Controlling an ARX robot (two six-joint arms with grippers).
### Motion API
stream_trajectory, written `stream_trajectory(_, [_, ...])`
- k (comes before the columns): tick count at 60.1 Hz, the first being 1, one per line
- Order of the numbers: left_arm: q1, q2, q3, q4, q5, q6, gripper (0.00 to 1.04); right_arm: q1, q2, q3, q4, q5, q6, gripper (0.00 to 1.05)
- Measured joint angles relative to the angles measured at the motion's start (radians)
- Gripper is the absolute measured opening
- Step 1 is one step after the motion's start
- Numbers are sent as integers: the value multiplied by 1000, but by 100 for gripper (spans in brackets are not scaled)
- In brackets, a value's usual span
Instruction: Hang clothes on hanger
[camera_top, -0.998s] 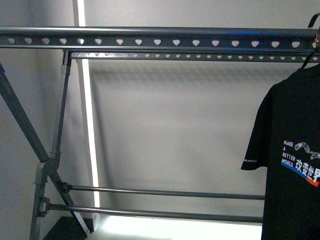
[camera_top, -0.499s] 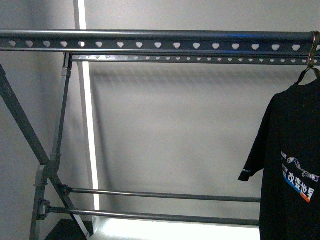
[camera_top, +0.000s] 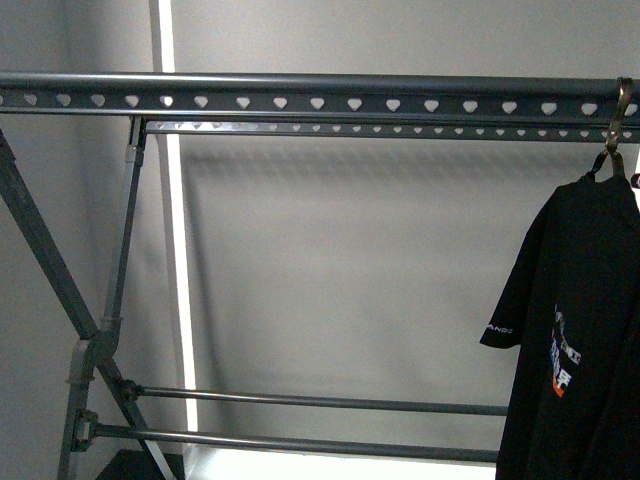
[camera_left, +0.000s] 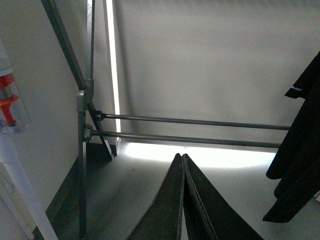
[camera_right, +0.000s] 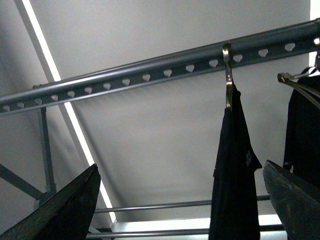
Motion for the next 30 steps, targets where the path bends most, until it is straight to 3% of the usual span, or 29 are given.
stream_trajectory(5, [0, -1, 0, 0, 0, 0, 4, 55, -128, -195, 89, 97, -49, 97])
stream_trajectory(12, [0, -2, 0, 0, 0, 0, 4, 169, -276, -320, -130, 241, -175, 80])
stream_trajectory(26, [0, -2, 0, -2, 0, 0, 4, 208, -373, -416, -175, 253, -247, 41])
stream_trajectory(30, [0, -2, 0, -2, 0, 0, 4, 208, -409, -439, -180, 253, -253, 25])
